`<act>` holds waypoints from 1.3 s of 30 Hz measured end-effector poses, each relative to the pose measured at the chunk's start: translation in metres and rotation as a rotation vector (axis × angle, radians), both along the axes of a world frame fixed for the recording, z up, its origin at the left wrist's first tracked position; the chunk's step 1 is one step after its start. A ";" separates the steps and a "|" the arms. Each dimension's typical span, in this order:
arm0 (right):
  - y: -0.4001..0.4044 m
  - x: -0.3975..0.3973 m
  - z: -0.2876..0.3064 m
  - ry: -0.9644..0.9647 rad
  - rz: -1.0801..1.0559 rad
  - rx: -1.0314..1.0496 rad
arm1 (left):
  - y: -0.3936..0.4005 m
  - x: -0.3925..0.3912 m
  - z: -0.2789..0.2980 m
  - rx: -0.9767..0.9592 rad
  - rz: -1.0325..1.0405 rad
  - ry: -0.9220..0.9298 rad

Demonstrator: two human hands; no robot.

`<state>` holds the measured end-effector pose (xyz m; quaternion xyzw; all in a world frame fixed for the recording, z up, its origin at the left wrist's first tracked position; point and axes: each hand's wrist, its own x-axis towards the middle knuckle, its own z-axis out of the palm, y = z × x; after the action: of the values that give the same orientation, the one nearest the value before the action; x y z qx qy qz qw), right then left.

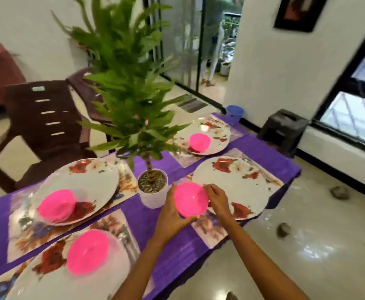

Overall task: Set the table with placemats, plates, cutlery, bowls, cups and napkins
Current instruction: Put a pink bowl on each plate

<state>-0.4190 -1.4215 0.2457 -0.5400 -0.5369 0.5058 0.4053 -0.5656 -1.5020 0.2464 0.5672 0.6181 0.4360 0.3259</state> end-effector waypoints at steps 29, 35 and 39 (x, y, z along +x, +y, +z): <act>0.257 0.154 -0.058 -0.181 0.048 -0.216 | 0.276 0.174 -0.065 -0.254 0.166 0.090; 0.258 0.159 -0.055 -0.199 0.072 -0.169 | 0.271 0.173 -0.073 -0.218 0.163 0.173; 0.267 0.178 -0.052 -0.174 -0.036 -0.134 | 0.284 0.183 -0.060 -0.136 0.251 0.269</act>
<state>-0.2408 -1.1548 0.1938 -0.6173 -0.5253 0.4845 0.3291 -0.3821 -1.2176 0.1868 0.5156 0.7500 0.3505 0.2212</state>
